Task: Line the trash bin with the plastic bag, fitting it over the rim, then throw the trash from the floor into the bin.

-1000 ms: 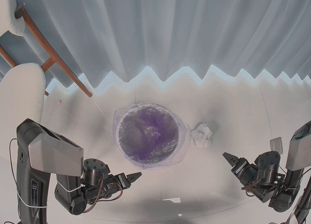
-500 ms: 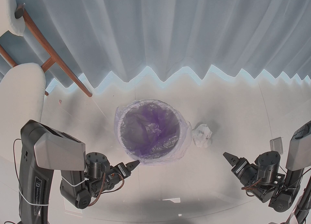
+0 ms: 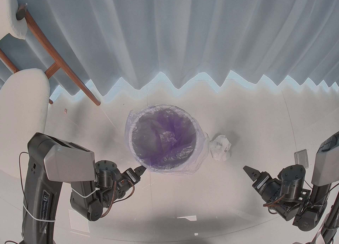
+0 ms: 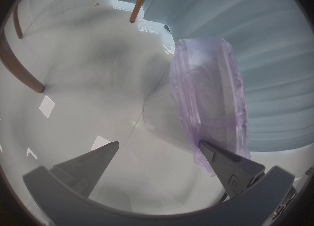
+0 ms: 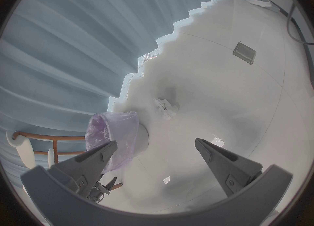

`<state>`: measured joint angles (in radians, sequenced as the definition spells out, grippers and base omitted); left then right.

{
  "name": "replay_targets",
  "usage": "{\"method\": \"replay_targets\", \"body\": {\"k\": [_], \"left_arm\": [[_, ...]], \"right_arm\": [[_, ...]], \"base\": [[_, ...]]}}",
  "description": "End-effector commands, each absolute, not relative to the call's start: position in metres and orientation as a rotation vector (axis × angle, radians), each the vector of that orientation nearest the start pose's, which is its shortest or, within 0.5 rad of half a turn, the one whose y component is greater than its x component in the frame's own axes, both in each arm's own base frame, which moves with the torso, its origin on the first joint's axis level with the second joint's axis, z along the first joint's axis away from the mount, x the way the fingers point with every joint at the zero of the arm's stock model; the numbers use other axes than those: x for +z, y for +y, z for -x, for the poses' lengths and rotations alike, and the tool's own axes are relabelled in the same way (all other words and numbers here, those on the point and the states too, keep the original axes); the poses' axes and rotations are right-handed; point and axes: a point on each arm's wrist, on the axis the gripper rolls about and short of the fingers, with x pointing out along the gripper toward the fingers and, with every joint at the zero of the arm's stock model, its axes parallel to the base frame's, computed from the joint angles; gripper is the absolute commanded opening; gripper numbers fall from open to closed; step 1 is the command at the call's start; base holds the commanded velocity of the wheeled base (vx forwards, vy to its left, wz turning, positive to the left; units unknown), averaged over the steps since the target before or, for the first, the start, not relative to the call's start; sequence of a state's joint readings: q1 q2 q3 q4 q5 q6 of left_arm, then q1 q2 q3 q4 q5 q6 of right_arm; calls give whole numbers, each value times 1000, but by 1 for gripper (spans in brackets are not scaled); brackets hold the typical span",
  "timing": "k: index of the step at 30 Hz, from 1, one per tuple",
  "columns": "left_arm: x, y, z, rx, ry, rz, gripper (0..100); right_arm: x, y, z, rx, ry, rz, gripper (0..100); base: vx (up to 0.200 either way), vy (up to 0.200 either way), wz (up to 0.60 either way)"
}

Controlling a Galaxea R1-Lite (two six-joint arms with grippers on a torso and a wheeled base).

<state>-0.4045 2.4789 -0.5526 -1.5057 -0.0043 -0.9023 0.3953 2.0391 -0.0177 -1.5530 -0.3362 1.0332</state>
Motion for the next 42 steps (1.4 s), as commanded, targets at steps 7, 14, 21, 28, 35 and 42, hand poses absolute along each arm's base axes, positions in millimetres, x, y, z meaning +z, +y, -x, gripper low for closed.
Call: {"method": "replay_targets", "body": {"k": [7, 14, 21, 28, 35, 42], "left_arm": [[-51, -135, -320, -169, 541, 805, 100], [-54, -138, -315, -171, 580, 754, 100], [-55, -139, -293, -172, 641, 732, 100], [-33, -134, -280, -186, 619, 761, 100], [-28, -130, -285, -182, 594, 783, 100], [-30, -130, -285, -171, 599, 793, 100]], "right_arm": [[30, 76, -201, -174, 430, -842, 100], [3, 87, -225, -112, 514, -715, 100], [-22, 106, -262, 48, 544, -605, 100], [-43, 120, -277, 130, 572, -564, 100], [-59, 131, -295, 164, 563, -573, 100], [-60, 135, -313, 173, 541, -593, 100]], "base": [[0, 0, 0], [0, 0, 0], [0, 0, 0], [0, 0, 0], [0, 0, 0], [0, 0, 0]]}}
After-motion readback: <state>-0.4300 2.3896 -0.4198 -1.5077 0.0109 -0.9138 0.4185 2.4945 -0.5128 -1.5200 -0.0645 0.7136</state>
